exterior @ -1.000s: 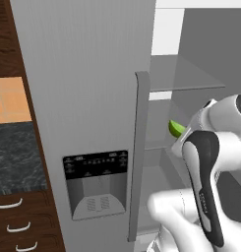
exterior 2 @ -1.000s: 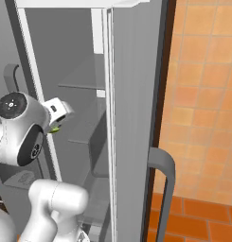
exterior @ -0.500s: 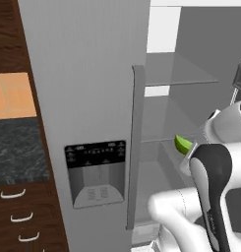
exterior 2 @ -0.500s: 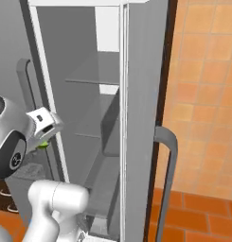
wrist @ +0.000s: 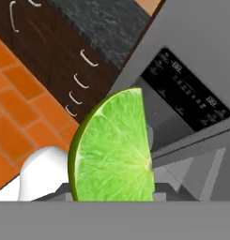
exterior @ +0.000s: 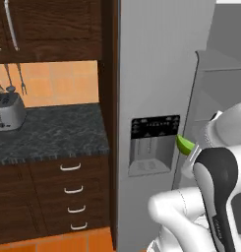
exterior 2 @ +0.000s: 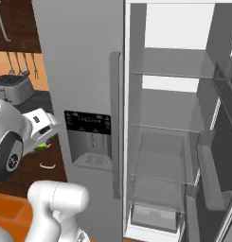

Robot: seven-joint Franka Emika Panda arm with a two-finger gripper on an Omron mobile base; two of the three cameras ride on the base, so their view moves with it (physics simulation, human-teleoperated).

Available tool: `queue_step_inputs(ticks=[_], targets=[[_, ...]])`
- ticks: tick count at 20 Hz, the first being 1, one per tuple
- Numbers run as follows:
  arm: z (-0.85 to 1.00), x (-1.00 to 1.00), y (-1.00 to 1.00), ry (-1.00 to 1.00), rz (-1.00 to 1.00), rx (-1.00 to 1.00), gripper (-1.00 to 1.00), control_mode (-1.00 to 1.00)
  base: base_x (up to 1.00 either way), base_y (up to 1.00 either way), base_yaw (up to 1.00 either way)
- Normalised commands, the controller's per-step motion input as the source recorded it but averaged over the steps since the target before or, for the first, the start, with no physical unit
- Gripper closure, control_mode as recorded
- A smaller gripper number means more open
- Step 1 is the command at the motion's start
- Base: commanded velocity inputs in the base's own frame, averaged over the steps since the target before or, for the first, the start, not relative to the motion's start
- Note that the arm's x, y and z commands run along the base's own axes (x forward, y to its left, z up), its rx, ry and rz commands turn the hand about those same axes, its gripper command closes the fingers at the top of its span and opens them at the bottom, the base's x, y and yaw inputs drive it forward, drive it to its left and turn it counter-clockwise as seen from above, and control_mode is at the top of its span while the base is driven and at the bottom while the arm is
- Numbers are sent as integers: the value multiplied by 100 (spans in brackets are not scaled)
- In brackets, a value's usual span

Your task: Place one lemon wedge and one chicken drumstick in each tupperware on the nearby counter, to pack two identical lunches.

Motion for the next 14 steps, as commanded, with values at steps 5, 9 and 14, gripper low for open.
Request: queue_step_inputs(ticks=[5, 9, 14], targets=[[0, 0, 0, 0, 0, 0, 100, 100, 17, 100, 1], [0, 0, 0, 0, 0, 0, 100, 100, 44, 100, 0], [0, 0, 0, 0, 0, 0, 100, 100, 70, 100, 0]])
